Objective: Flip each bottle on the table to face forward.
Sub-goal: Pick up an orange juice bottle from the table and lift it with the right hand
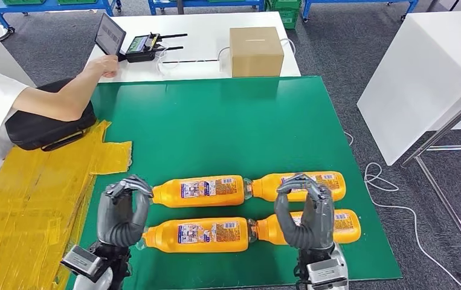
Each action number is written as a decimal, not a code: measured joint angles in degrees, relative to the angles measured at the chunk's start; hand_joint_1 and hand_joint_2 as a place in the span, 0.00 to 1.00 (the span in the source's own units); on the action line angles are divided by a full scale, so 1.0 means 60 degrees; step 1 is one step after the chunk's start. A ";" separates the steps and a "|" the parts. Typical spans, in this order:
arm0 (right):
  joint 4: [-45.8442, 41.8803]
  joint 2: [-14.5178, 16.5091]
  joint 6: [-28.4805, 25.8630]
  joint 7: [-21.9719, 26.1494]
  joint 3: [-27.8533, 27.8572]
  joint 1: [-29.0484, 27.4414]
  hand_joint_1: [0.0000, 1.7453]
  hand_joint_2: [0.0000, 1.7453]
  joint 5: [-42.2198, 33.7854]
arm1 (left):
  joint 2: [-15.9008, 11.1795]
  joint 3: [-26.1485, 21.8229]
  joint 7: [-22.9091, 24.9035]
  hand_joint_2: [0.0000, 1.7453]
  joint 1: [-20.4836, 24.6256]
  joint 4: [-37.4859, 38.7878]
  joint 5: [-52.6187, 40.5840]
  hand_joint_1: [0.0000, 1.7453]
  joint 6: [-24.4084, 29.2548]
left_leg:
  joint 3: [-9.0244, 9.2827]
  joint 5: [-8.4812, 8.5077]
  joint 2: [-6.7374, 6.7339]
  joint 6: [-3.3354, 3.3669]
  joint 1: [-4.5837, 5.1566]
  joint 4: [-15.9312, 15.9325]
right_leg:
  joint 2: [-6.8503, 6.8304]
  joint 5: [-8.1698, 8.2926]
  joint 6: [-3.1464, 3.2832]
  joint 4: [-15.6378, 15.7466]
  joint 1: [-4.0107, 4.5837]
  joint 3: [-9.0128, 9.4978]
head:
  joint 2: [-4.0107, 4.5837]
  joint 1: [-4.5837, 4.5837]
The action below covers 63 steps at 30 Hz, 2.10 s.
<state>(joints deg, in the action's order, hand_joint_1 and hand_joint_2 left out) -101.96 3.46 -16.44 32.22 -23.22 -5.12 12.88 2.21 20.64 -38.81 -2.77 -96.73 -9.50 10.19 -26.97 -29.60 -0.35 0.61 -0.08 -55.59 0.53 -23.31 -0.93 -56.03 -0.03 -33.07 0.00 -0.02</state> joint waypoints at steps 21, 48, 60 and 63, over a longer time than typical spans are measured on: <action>0.0549 -0.0009 -0.0776 -0.1022 -0.0830 0.0930 0.00 0.75 0.1022 | 0.0061 0.0432 -0.0085 1.00 0.0214 0.0004 0.0158 0.00 0.0183 | 0.0004 0.0001 -0.0004 0.0001 0.0001 0.0000 | -0.0001 0.0000 0.0000 -0.0001 -0.0003 0.0006 | 0.0000 0.0003; 0.3832 -0.0214 0.0148 -0.4736 -0.1807 0.3635 0.00 1.00 0.5275 | 0.0222 -0.1885 0.0010 1.00 0.0159 0.0043 0.0837 0.00 0.0410 | 0.0005 0.0007 -0.0003 0.0006 -0.0001 -0.0001 | -0.0002 0.0002 -0.0001 -0.0004 -0.0006 0.0011 | 0.0000 0.0000; 0.7339 0.0482 0.1118 -0.5394 -0.2830 0.5387 0.00 1.00 0.6294 | 0.0468 -0.2808 0.0261 1.00 0.0659 0.0422 0.0945 0.00 0.0258 | 0.0016 0.0014 0.0000 0.0004 -0.0001 -0.0002 | -0.0003 0.0003 -0.0001 -0.0009 -0.0001 0.0011 | 0.0000 0.0000; 0.8210 0.0704 0.1118 -0.5407 -0.2975 0.5696 0.00 1.00 0.6308 | 0.0470 -0.2916 0.0457 1.00 0.0853 0.0715 0.0978 0.00 0.0192 | 0.0016 0.0014 0.0000 0.0003 -0.0001 -0.0002 | -0.0003 0.0003 -0.0001 -0.0009 -0.0002 0.0011 | 0.0000 0.0000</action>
<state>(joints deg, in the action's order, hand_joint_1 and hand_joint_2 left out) -52.69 7.68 -9.73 -0.22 -41.06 29.06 50.73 5.03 3.14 -36.07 2.34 -92.44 -3.63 11.34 -26.87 -29.51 -0.35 0.63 -0.08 -55.60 0.52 -23.29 -0.94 -56.09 -0.04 -33.01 0.00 -0.02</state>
